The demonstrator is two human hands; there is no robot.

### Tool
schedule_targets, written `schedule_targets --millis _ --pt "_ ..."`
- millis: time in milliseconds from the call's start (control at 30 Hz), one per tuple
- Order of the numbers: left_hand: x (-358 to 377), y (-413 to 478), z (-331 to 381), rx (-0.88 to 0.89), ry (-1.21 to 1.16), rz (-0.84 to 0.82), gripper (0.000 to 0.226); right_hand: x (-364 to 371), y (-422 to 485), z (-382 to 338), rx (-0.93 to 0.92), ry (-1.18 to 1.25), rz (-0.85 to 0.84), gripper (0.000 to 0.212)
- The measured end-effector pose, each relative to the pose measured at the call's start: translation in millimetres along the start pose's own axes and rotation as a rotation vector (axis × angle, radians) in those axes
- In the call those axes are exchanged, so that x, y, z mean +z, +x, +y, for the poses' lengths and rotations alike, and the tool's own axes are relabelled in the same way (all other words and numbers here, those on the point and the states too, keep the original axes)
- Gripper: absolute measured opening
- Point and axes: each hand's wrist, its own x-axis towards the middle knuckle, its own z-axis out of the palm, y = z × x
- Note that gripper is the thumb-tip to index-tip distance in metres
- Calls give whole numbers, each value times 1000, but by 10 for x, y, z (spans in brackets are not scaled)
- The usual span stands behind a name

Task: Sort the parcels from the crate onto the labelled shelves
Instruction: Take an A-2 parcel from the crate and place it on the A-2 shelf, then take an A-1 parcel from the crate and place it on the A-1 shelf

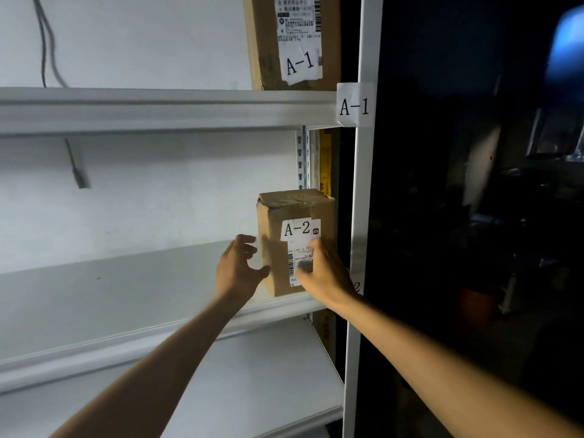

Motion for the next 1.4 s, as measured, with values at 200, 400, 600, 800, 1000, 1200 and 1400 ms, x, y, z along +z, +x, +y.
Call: schedule_targets --millis 200,400,600,800,1000,1200,1400 --pt "-312 -356 -175 74 513 -246 36 177 -194 -55 -234 -148 -294 44" --pt "-695 -816 -436 17 626 -263 31 392 -370 -350 -402 -246 -479 45" --pt "-1541 -1394 -576 -179 673 -143 32 582 -633 -959 -575 -168 -677 49" --pt "-2630 -2569 -710 -438 771 -3 38 889 -1398 -1876 -756 -147 -834 60" --pt "-3638 -3909 -492 -704 918 107 34 1051 -2625 -2907 -1070 -56 -981 60" --pt "-4275 -5335 -96 -1023 966 224 37 1008 -4027 -3799 -1487 134 -1056 51" --pt "-4488 -6703 553 -1360 921 450 35 788 -5352 -4377 -1896 278 -1084 52"
